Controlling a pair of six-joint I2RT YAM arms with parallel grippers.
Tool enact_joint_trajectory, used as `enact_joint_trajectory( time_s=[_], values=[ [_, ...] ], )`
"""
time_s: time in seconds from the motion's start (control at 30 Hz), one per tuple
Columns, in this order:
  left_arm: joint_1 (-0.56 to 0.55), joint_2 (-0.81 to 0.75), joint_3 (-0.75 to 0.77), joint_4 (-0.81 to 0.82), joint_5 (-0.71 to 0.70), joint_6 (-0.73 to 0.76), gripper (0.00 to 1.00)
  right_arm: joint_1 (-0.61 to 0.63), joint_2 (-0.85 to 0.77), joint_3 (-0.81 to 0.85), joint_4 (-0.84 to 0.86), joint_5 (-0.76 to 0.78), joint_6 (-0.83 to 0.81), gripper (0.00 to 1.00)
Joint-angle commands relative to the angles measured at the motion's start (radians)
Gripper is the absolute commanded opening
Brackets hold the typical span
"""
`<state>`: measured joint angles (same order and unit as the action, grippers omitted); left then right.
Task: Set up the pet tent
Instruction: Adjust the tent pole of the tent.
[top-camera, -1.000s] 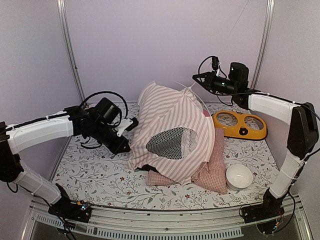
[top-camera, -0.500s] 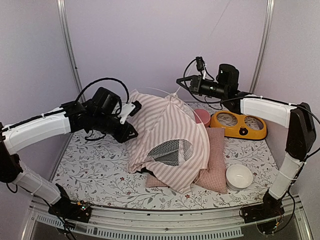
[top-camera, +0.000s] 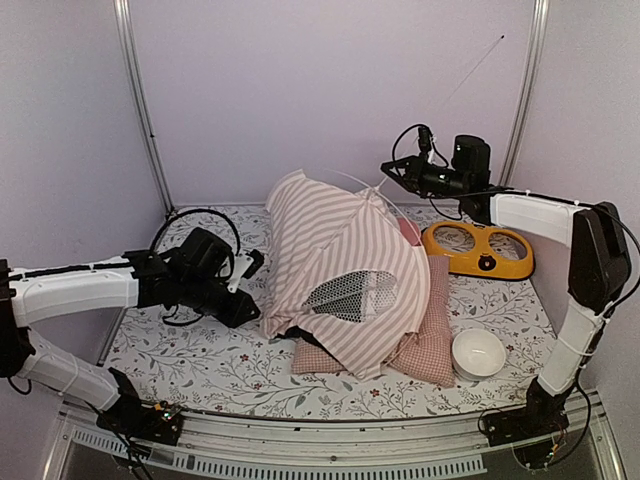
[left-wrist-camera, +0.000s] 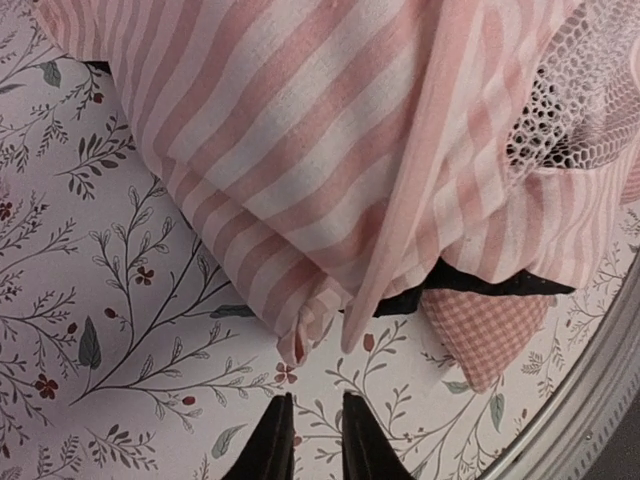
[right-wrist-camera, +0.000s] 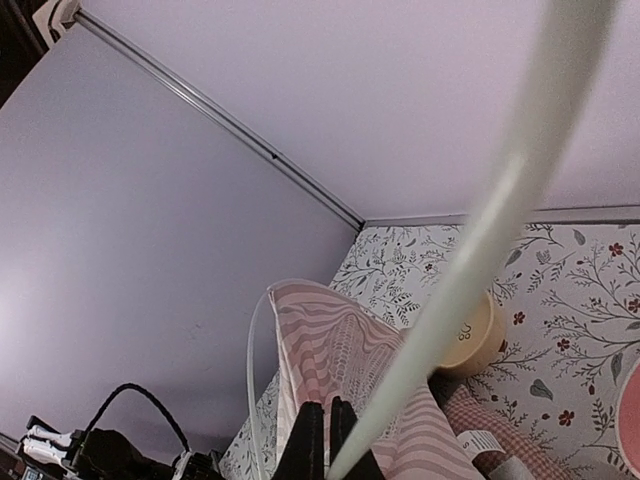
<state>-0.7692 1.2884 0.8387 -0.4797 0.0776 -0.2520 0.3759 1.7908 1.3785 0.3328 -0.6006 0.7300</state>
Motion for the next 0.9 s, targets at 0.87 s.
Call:
enact_joint_trajectory(
  time_s=[0.87],
  values=[
    [-0.020, 0.043, -0.132, 0.275, 0.079, -0.071, 0.17, -0.030, 0.058, 0.002, -0.018, 0.002, 0.016, 0.00]
  ],
)
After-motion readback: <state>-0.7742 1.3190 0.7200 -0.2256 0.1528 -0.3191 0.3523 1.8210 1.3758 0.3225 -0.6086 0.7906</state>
